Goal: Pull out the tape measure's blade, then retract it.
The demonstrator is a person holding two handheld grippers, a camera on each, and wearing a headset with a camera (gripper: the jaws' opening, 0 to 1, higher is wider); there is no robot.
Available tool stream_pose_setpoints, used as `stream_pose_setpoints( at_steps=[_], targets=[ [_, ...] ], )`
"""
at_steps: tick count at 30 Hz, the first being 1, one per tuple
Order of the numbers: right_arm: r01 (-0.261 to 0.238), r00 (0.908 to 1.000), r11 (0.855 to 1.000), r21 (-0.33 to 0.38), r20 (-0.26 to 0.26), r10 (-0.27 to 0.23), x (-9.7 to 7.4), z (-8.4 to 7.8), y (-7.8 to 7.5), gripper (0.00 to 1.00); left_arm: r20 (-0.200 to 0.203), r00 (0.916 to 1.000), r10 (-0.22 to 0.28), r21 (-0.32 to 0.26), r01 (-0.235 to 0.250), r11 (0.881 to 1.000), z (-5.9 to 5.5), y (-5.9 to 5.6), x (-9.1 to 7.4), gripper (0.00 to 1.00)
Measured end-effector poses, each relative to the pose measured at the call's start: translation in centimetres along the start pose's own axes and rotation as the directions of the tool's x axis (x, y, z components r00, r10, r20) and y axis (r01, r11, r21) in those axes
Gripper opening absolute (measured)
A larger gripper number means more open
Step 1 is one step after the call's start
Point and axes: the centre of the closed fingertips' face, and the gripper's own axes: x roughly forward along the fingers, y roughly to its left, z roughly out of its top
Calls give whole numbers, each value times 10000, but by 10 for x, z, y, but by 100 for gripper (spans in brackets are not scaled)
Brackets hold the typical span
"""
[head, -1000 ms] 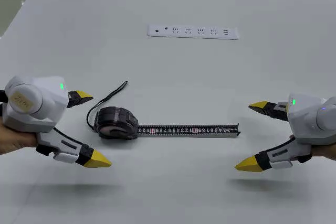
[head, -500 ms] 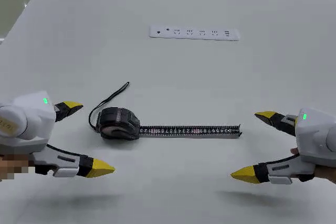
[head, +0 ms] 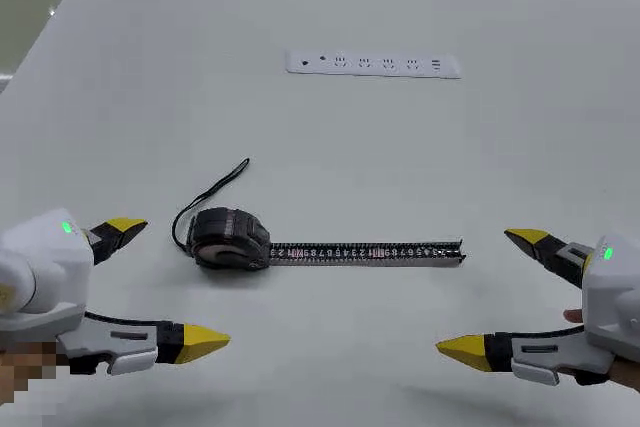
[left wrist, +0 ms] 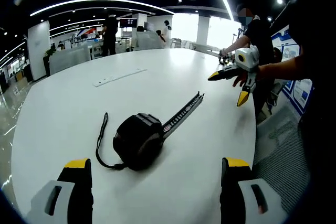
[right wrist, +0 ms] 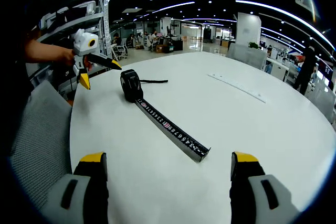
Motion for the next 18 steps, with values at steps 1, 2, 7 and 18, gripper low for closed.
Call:
stream_pose_setpoints(
  at_steps=[1,2,7,18],
  targets=[
    [-3,10000,10000,-2,0,3,0,0,0,100,5,10000,10,-9,-10,10000,0,0,0,100],
    [-6,10000,10000,-4,-1,6,0,0,0,100,9,10000,20,-17,-20,10000,0,0,0,100],
    [546,9985,9974,472,-67,-544,-4,-2,12,100,298,9983,495,-683,-473,9965,0,-9,-5,100],
    [1133,9935,9874,1101,-37,-1136,-4,2,28,100,631,9920,1091,-1073,-1020,9890,4,-27,-8,100]
  ],
)
